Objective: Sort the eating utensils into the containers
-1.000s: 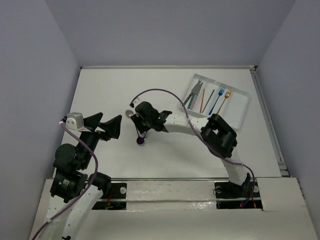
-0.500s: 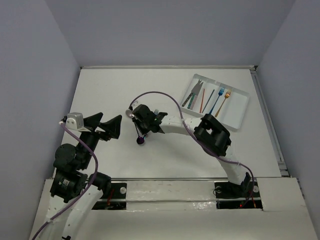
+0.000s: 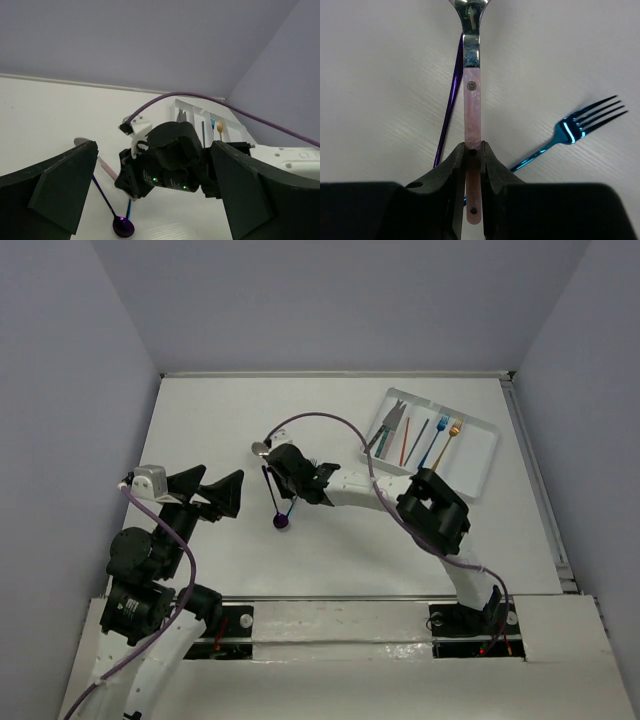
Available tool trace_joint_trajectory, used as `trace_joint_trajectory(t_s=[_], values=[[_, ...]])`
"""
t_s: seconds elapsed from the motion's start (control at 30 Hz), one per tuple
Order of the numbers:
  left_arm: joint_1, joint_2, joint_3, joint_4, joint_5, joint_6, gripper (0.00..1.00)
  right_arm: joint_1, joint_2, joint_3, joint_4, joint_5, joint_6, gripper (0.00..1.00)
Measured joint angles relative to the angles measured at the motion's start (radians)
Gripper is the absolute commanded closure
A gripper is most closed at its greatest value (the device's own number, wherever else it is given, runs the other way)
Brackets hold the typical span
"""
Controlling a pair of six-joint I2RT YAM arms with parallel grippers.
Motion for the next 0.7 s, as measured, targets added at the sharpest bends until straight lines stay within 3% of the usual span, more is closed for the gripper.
trace_joint_trajectory(t_s=[0.23,0.47,0.7], values=[[-0.01,-0.021,0.0,0.0,0.008,0.0,0.01,-0.07,-0.331,-0.241,0.148,0.117,0.088,1.0],[-0.043,-0.045,0.0,-0.001,0.019,0.003,0.01,-0.433,-0.743,-0.64,0.227,0.225,0.201,1.0],[-0.109,-0.078,0.0,-0.003,0.019,0.007,0.01,-0.734,-0.937,-0.834,0.15,0.252,0.234,1.0]])
